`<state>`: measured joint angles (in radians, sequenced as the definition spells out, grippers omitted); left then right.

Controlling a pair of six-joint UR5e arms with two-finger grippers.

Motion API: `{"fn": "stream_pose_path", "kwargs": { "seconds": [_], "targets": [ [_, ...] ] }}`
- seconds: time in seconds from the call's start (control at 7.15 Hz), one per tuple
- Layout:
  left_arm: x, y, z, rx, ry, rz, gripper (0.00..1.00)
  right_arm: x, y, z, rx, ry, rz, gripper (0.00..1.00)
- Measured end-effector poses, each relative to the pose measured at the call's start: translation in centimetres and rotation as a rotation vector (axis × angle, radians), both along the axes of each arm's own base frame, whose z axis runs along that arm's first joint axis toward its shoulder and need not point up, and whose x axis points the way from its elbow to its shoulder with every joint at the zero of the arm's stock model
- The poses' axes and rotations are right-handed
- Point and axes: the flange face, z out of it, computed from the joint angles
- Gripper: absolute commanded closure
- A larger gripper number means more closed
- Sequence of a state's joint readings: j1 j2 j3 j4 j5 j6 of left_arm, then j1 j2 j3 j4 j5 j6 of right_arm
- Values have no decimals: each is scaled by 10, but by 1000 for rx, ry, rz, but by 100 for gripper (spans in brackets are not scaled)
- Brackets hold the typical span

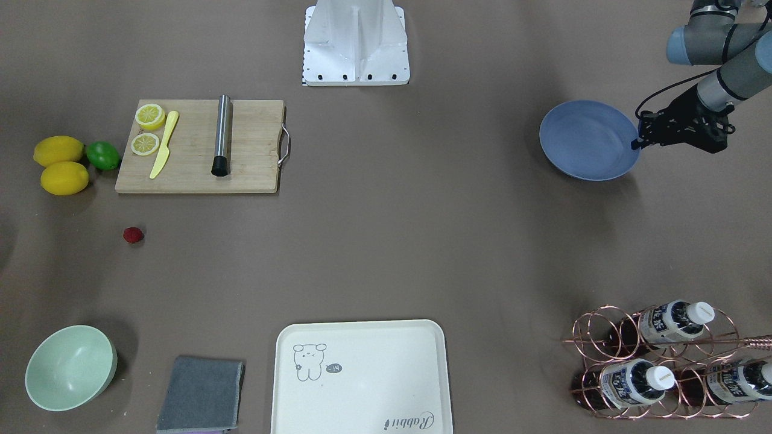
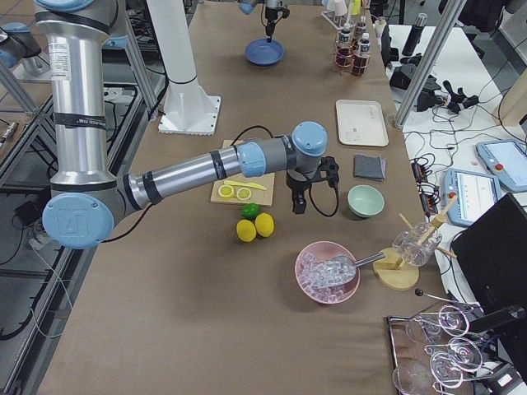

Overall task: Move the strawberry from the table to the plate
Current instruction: 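Lower the left gripper to the blue plate rim while the right arm approaches the strawberry, then slide the blue plate inward with the left gripper while the right gripper grasps the strawberry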

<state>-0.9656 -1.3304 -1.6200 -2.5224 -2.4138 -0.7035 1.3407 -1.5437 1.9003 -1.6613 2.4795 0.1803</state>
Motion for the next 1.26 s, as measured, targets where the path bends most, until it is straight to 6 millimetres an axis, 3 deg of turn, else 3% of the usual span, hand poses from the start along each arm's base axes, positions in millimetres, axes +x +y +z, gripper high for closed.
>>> {"fn": "stream_pose_path", "kwargs": {
  "seconds": [0.14,0.42,0.7,0.84,1.12,1.26],
  "targets": [
    [7,-17,-25,-38,34,-23,100,-19,-12,-18,-9,8,9,0],
    [36,-62,-87,-113,88,-84,100,-89,-30,-49,-13,79,10,0],
    [82,-97,-156,-183,116,-126,100,-151,-41,-32,9,105,21,0],
    [121,-102,-188,-211,116,-142,100,-179,-43,-15,17,106,33,1],
    [201,-97,-242,-232,85,-183,100,-222,-40,6,8,120,29,2],
    [236,-90,-265,-239,68,-197,100,-233,-38,16,1,135,24,5]
  ]
}}
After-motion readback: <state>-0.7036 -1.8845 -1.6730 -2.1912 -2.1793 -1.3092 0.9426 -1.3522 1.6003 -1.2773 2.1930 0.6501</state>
